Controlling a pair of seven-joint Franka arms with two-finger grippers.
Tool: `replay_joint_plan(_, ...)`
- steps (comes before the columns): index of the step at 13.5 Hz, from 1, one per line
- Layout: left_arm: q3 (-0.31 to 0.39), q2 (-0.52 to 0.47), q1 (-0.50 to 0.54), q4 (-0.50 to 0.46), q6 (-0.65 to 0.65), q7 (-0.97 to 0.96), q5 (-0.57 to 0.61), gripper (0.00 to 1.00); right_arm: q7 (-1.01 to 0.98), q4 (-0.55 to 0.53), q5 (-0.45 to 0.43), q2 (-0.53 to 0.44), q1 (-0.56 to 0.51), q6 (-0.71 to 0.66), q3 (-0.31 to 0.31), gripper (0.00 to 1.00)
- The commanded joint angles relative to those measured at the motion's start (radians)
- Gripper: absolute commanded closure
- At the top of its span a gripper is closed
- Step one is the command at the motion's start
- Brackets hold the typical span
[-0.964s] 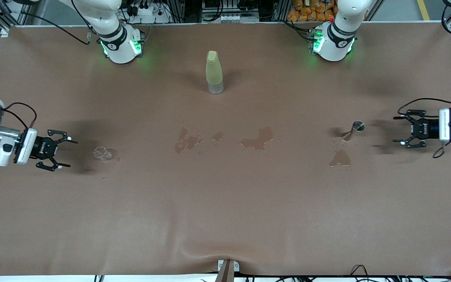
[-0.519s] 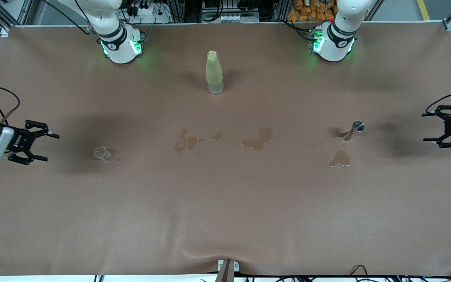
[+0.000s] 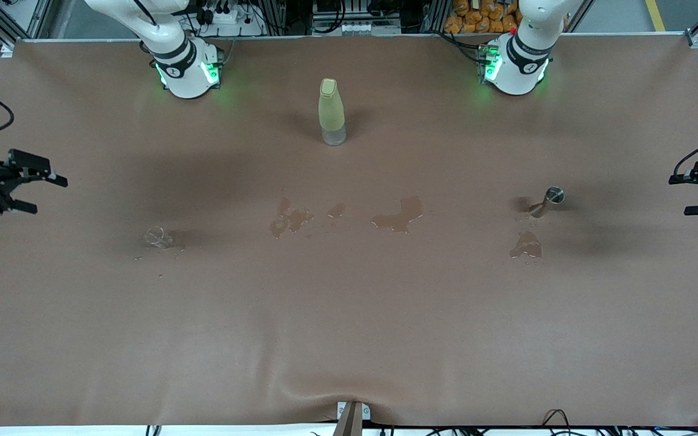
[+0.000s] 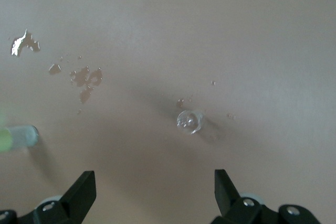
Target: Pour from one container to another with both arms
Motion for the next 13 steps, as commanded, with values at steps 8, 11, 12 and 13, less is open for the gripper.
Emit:
replay_joint_plan(8,-0.147,-0.151,-0.093,-0.010,-0.010,-0.733,0.111,0.00,0.623,0.220,-0.255,-0.062,-0.167,-0.278,0.377,0.00)
replay_joint_plan(11,-0.183,-0.145,-0.122,-0.002,0.068,-0.979,0.154,0.00,0.672,0.247,-0.322,-0.061,-0.147,-0.278,0.380,0.00)
replay_joint_plan(12,-0.183,-0.141,-0.138,-0.004,0.118,-1.048,0.162,0.00,0.714,0.247,-0.324,-0.061,-0.138,-0.275,0.381,0.00)
replay_joint_plan(13,-0.183,-0.139,-0.163,-0.005,0.177,-1.135,0.194,0.00,0.720,0.250,-0.327,-0.058,-0.137,-0.268,0.381,0.00)
